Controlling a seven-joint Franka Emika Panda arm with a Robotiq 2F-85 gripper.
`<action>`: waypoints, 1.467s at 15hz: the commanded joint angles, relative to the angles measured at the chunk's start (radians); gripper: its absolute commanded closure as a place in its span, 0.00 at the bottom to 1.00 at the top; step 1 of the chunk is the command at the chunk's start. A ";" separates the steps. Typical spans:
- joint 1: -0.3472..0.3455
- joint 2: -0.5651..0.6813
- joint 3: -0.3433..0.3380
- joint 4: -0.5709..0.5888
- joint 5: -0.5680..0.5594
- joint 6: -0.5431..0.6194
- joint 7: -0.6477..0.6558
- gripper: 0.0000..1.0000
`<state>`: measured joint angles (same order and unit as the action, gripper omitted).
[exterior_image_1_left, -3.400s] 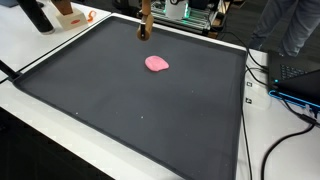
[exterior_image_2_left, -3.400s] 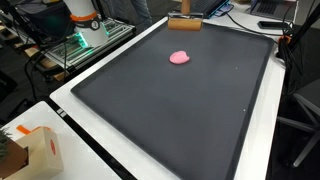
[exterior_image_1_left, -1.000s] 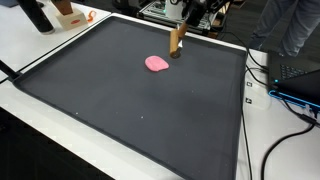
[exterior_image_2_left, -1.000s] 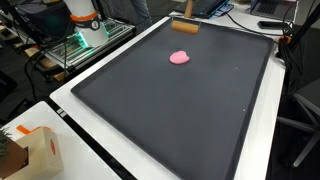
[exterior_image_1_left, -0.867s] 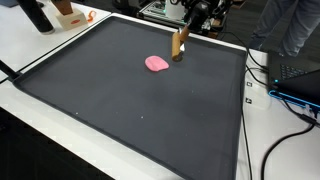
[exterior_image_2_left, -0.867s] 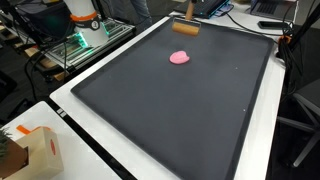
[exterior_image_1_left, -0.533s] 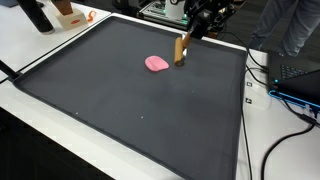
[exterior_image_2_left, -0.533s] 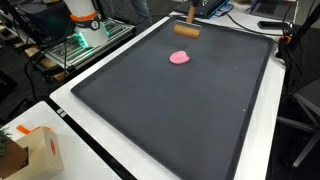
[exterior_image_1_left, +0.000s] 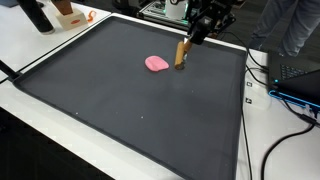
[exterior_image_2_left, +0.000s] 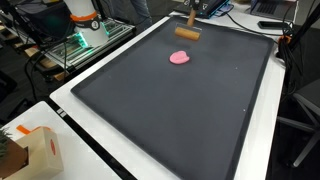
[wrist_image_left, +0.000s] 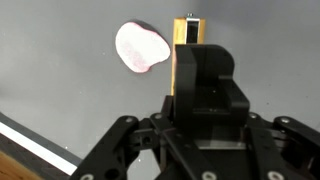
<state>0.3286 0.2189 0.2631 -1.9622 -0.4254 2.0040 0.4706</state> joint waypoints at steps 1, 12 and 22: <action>0.029 0.011 -0.025 0.023 -0.029 -0.025 0.051 0.76; 0.014 -0.006 -0.055 0.027 -0.013 0.007 0.067 0.76; -0.028 -0.072 -0.081 0.000 0.024 0.039 0.029 0.76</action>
<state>0.3137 0.1977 0.1896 -1.9339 -0.4219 2.0230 0.5250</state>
